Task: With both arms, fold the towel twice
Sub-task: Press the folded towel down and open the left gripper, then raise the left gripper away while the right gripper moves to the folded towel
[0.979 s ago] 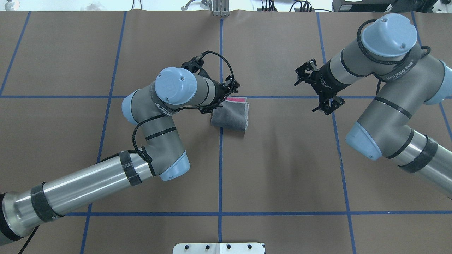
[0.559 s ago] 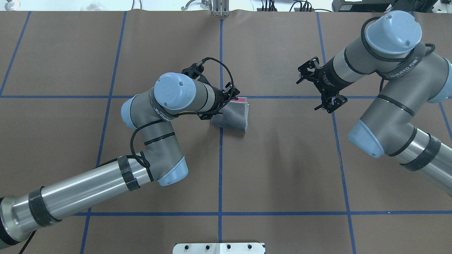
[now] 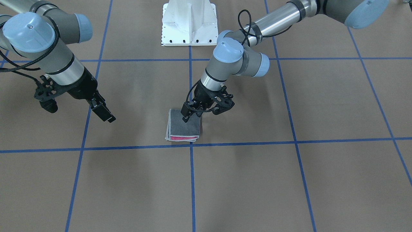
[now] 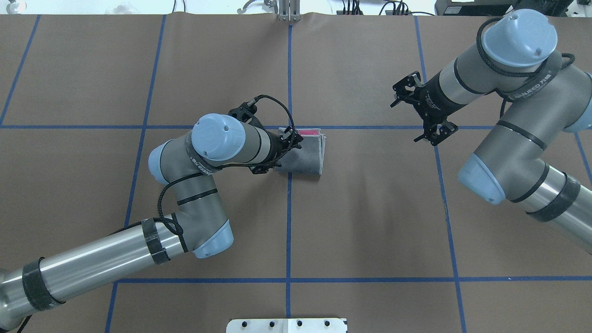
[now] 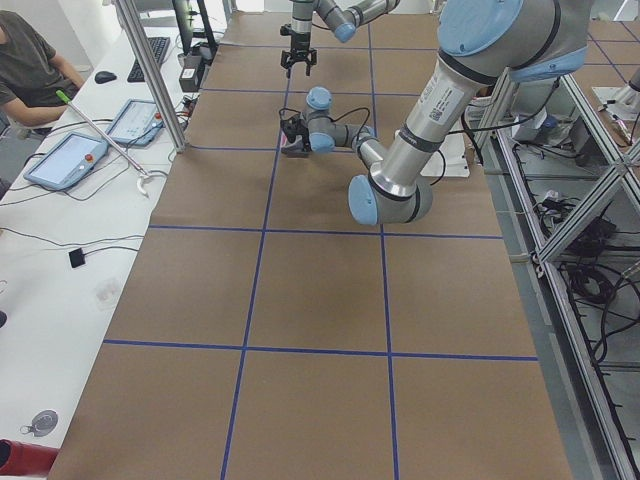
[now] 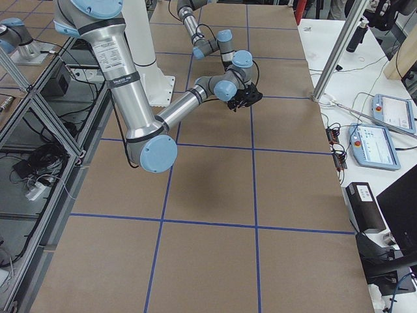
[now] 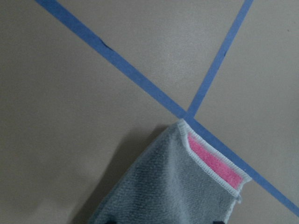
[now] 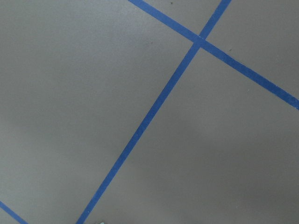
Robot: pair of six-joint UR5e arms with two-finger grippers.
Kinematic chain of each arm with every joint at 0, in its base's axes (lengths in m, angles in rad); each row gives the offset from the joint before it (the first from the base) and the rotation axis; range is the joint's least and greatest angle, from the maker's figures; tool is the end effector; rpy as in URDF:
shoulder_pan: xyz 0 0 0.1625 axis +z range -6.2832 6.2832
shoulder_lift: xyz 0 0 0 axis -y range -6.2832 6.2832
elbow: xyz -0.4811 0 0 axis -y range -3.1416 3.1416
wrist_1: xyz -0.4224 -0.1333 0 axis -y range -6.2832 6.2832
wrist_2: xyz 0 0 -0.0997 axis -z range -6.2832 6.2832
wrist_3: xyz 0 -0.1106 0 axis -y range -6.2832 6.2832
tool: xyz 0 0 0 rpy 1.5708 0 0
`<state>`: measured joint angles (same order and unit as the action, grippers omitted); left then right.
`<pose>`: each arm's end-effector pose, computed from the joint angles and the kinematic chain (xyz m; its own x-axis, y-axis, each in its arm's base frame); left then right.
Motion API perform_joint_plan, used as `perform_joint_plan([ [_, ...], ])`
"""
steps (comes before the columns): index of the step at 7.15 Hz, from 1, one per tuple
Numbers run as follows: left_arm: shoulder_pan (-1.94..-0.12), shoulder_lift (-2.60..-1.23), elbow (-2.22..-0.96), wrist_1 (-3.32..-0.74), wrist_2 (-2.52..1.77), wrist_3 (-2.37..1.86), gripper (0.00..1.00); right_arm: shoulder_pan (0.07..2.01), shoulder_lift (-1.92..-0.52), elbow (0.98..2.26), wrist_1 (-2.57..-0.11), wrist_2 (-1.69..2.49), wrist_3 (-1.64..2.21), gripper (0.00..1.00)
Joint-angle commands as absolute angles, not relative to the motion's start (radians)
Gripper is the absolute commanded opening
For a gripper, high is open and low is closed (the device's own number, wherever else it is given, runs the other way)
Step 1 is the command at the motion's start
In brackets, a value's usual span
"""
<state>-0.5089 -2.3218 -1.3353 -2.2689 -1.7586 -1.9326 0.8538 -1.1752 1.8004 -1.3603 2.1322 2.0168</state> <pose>0.6721 -0.5040 0.2505 0.1702 -0.4932 -0.8531 0.4129 0.8218 -0.3927 -0.3804 -0.5496 0.3481 0.2343 0.8244 0.5152 -0.5317 0.5523 -0.6421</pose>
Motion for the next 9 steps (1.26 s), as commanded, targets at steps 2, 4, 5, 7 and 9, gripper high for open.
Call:
perform_joint_plan([
  [2, -0.526, -2.248, -1.486, -2.227, -1.81, -1.933, 0.75, 0.845, -1.161, 1.784, -1.358, 2.119, 2.016, 1.0],
  [4, -0.575, -2.203, -1.548, -2.226, -1.853, -1.931, 0.75, 0.828, -1.054, 1.68, -1.336, 2.09, 2.01, 1.0],
  [5, -0.597, -2.169, -1.563, -2.227, -1.883, -1.922, 0.75, 0.786, -1.046, 1.654, -1.213, 1.983, 2.002, 1.0],
  [7, -0.627, -2.044, -1.668, -2.229, -1.907, -1.889, 0.75, 0.695, -1.013, 1.571, -1.043, 1.872, 1.943, 1.0],
  [9, -0.64, -1.991, -1.697, -2.229, -1.908, -1.884, 0.75, 0.638, -0.99, 1.568, -1.043, 1.844, 1.672, 0.8],
])
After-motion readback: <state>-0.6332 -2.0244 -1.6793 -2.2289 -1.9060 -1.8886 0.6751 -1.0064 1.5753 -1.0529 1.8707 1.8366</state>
